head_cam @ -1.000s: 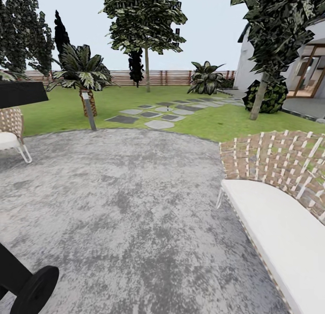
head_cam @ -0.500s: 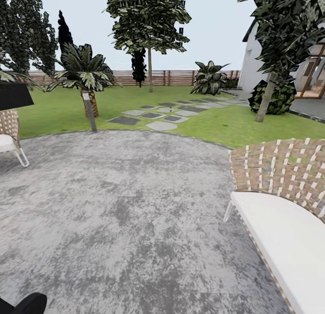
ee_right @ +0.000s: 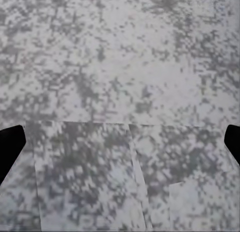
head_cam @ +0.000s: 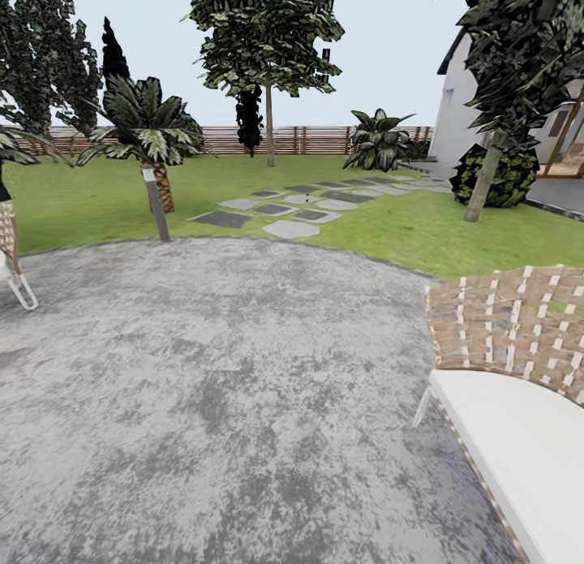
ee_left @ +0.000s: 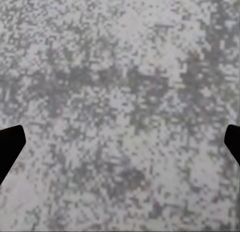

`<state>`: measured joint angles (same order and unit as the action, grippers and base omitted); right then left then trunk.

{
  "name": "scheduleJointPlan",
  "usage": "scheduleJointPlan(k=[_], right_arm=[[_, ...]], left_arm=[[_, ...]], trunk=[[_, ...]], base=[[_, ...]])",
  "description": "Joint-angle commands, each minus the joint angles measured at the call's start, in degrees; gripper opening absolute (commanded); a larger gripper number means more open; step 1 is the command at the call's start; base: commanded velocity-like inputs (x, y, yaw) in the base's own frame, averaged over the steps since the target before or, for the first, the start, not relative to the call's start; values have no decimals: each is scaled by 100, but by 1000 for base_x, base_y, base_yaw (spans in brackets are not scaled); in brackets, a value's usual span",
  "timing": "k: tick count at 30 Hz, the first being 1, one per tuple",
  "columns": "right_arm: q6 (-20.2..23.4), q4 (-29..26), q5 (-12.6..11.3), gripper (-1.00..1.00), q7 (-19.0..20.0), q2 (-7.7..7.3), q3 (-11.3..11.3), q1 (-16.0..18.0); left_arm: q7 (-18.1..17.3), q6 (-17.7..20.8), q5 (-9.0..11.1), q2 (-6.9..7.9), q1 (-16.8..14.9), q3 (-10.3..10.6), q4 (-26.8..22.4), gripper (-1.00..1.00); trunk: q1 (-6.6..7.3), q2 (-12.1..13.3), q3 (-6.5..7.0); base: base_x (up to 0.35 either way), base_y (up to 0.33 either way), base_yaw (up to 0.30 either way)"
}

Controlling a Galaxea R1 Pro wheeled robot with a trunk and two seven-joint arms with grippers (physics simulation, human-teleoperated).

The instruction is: In the garden, pick up the pesticide atomizer on the floor and spray pesticide onto both trees until each tree trunk is fully covered.

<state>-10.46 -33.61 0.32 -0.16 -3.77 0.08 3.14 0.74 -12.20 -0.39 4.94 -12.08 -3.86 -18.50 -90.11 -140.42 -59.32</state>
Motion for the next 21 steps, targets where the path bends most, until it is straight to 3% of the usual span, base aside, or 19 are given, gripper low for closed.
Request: scheduleJointPlan(k=[1, 12, 21], right_arm=[[-17, 3, 3, 100, -2, -1, 2, 2], [-17, 3, 3, 100, -2, -1, 9, 2], [-17, 3, 1, 100, -2, -1, 5, 2]], left_arm=[[5, -19, -9, -2, -4, -11, 5, 100], [5, -19, -13, -6, -5, -1, 5, 100], [5, -19, -13, -10, -4, 5, 5, 100]], trunk=[[-2, -1, -5], [-2, -1, -5], [-2, -1, -5]], base=[[337, 0, 0], [337, 0, 0], [337, 0, 142]])
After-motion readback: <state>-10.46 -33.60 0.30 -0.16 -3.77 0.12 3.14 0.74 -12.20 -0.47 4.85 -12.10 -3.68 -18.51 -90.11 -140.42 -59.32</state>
